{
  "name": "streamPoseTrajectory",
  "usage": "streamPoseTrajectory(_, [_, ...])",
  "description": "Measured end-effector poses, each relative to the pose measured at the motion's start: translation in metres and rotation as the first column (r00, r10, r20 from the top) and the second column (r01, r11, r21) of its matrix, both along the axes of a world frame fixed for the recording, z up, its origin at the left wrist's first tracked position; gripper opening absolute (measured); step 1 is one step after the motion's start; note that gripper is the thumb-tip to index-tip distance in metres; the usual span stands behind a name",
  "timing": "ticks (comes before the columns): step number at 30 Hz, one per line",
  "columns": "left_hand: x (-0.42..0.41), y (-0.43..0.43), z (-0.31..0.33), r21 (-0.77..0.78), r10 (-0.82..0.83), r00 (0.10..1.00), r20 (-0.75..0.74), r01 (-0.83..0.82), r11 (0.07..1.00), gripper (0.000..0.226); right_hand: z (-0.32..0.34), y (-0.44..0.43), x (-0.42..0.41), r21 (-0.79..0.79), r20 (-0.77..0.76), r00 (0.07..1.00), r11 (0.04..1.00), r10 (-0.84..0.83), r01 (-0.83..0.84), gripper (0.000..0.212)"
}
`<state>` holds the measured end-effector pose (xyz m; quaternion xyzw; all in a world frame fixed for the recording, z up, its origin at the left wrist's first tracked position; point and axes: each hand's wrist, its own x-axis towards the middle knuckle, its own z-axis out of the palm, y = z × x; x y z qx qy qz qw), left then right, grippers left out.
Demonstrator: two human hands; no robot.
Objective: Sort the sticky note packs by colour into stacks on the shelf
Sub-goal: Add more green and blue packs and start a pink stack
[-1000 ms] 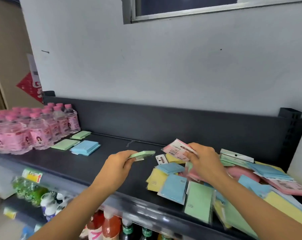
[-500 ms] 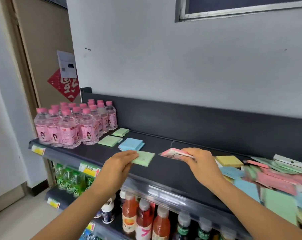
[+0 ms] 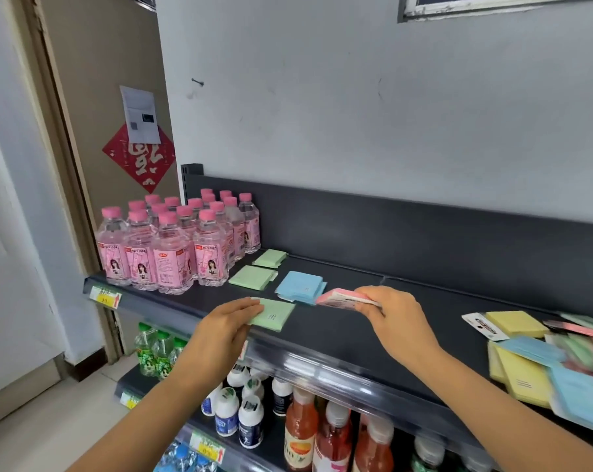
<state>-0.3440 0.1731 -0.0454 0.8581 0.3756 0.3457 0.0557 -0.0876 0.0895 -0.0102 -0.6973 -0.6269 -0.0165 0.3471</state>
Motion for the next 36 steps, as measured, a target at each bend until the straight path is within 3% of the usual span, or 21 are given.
streamPoseTrajectory(9, [0.015,0.049,0.002,0.015,0.018,1.000,-0.003,-0.018,1.000,0.037,0.013,0.064,0.010,0.013,0.032,0.998,0.998,0.062,-0.063,0.018])
streamPoseTrajectory(14, [0.029,0.093,0.015,0.034,0.044,0.998,-0.044,-0.043,0.999,0.035,0.024,0.109,0.029,-0.091,0.066,0.996,0.994,0.067,-0.061,0.015])
streamPoseTrajectory(25, [0.048,0.155,0.014,0.020,0.060,0.985,-0.161,-0.057,0.998,0.035,0.027,0.162,0.056,-0.065,0.040,0.995,0.994,0.093,-0.090,0.016])
streamPoseTrajectory(32, [0.045,0.169,0.016,0.107,-0.131,0.982,-0.135,0.146,0.984,0.029,0.027,0.169,0.048,-0.050,0.027,0.999,0.999,0.019,-0.018,0.018])
streamPoseTrajectory(36, [0.046,0.174,0.023,0.102,-0.153,0.988,0.008,0.152,0.983,0.016,0.026,0.167,0.032,-0.029,0.000,0.998,0.997,-0.069,0.069,0.018])
